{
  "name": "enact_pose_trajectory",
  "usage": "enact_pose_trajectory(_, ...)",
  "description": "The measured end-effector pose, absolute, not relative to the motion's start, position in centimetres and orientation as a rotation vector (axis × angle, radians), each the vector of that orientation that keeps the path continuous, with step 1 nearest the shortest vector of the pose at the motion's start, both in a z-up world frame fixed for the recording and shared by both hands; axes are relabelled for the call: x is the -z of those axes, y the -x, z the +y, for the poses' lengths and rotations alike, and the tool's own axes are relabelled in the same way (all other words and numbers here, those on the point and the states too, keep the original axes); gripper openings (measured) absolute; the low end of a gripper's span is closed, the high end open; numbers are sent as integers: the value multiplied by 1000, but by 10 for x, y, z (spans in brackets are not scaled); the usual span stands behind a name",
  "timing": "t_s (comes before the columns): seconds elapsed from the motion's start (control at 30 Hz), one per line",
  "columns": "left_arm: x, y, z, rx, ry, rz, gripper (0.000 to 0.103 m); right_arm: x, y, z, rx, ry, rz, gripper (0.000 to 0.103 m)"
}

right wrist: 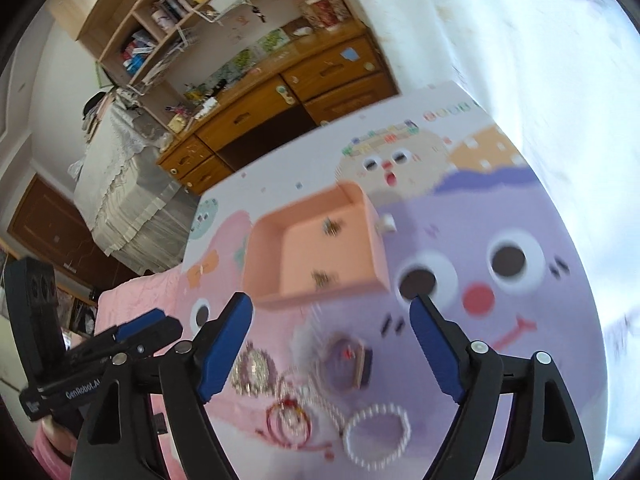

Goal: Organize jewelry
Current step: 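Move the open left tool back over the remaining jewelry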

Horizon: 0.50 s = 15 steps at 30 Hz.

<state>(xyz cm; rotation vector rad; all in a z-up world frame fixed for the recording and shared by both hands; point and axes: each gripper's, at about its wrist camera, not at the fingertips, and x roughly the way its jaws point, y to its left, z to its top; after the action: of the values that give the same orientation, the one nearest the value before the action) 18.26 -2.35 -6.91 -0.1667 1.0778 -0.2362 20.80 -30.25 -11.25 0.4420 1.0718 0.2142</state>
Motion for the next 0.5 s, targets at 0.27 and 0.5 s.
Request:
enact_pose_trajectory(0.27,88,-112,-37,204,157,1125,68,143,-137,-324,-180,-583,1188,83)
enact_pose_trajectory(0.5,109,-67,-50,166,126,1165,73,164,-90,-330,-143,-613,1286,83)
